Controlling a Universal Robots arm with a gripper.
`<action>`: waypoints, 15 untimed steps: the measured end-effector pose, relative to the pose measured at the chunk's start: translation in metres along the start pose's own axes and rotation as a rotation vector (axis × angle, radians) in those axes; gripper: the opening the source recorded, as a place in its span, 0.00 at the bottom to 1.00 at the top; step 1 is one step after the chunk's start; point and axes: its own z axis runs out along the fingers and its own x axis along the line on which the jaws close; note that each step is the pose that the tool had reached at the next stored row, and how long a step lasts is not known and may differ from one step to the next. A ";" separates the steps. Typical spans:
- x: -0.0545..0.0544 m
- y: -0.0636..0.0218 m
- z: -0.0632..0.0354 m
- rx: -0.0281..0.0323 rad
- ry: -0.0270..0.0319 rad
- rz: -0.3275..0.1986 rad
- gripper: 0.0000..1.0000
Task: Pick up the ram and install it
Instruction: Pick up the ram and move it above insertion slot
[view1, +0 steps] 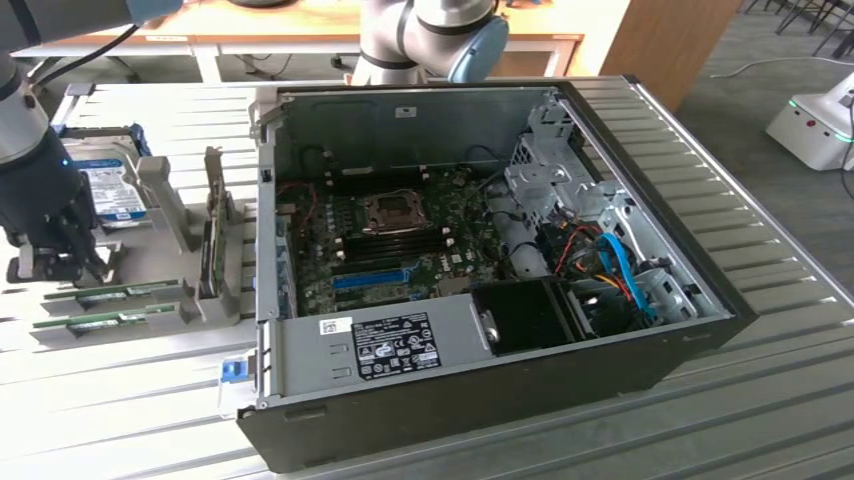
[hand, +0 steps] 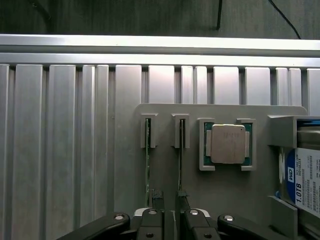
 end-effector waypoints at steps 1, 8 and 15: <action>0.001 0.0000 -0.0001 -0.0001 0.0001 0.000 0.24; 0.007 -0.0001 -0.0002 0.0000 0.0000 0.000 0.24; 0.007 -0.0002 0.0016 0.0001 -0.0001 0.000 0.24</action>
